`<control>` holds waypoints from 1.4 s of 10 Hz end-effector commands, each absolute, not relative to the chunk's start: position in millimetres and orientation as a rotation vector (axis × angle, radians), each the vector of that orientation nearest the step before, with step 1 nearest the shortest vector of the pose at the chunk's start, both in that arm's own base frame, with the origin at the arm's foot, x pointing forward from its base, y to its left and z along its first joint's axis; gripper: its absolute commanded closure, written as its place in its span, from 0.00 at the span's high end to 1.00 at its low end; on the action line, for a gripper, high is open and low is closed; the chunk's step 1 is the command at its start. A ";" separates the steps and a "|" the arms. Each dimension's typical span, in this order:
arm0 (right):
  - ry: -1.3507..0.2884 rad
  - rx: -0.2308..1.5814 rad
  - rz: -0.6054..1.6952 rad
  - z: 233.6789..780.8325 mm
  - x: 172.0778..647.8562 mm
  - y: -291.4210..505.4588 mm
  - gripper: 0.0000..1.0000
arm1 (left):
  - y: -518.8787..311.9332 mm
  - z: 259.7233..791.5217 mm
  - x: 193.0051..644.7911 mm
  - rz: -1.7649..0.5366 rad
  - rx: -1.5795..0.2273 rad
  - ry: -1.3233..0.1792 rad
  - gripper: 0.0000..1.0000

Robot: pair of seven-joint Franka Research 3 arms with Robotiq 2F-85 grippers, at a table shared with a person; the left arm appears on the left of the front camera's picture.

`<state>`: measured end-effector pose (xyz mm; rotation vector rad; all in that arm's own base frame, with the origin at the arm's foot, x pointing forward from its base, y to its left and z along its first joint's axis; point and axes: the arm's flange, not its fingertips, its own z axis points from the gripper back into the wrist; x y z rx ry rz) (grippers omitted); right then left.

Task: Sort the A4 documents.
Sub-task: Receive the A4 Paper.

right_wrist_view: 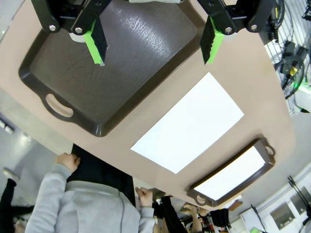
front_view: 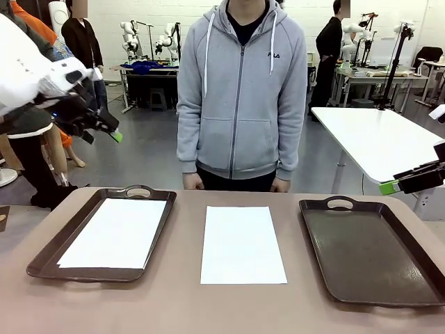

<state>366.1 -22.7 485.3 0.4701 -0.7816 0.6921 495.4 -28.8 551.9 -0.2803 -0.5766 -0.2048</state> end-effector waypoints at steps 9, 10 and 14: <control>-0.802 0.496 0.699 481.8 369.5 -22.7 1.00 | 25.4 553.2 406.6 -0.801 -0.494 -0.798 1.00; -0.802 0.496 0.699 481.8 369.5 -22.7 1.00 | 30.0 553.6 406.6 -0.802 -0.495 -0.793 1.00; -0.802 0.496 0.699 481.8 369.5 -22.7 1.00 | 27.9 552.6 404.7 -0.770 -0.510 -0.773 1.00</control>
